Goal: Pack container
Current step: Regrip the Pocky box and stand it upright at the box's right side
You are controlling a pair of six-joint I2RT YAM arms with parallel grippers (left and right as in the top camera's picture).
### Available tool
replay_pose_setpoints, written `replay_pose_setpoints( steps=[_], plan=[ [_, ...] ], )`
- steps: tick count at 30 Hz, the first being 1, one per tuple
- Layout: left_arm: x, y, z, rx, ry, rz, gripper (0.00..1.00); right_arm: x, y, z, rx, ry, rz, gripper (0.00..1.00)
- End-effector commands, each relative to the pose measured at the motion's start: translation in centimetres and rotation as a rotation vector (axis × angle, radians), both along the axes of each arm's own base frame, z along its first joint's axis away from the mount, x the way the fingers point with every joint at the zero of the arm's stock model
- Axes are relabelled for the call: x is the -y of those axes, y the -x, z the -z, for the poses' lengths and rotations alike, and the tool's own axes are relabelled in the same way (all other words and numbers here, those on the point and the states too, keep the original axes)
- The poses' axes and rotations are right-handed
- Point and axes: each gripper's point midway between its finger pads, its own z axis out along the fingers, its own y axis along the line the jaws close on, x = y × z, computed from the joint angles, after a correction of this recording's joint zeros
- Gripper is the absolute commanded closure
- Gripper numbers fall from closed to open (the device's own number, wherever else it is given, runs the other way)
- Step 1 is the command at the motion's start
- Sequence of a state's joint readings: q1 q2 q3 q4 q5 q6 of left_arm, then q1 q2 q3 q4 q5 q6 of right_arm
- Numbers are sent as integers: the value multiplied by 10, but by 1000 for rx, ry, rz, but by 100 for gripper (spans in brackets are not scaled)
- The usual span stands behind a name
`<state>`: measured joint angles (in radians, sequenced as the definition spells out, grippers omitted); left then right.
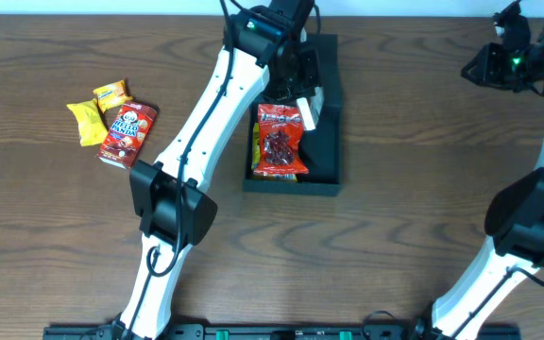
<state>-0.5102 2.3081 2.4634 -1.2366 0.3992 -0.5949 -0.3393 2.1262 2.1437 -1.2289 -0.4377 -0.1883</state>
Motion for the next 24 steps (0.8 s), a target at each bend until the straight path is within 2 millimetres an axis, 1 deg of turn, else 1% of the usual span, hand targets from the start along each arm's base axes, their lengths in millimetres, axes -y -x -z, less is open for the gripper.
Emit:
replay_pose_setpoints(
  steps=[1,3,4,9,12,16,19,20,24],
  plan=[
    [22,17,-23,-32,122,58,94,1,1,-14,35,-1,-4,81],
    [27,19,-26,-31,149,82,94,1,1,-14,35,-1,-4,81],
    [27,18,-24,-29,152,89,94,1,1,-14,35,-1,-4,81],
    [17,21,-2,-107,174,109,94,-4,2,-15,39,-25,-13,81],
    [10,23,3,-130,176,124,94,-4,3,-14,31,-27,-13,81],
    [0,32,-1,-125,138,153,94,-5,5,-14,24,-30,-13,82],
    [-18,42,-7,-109,50,154,94,-5,5,-14,22,-31,-13,82],
    [-25,46,-11,-103,19,148,94,-5,5,-14,22,-31,-13,82],
    [-38,62,-30,-61,-7,175,94,-5,6,-13,18,-33,-13,81]
  ],
)
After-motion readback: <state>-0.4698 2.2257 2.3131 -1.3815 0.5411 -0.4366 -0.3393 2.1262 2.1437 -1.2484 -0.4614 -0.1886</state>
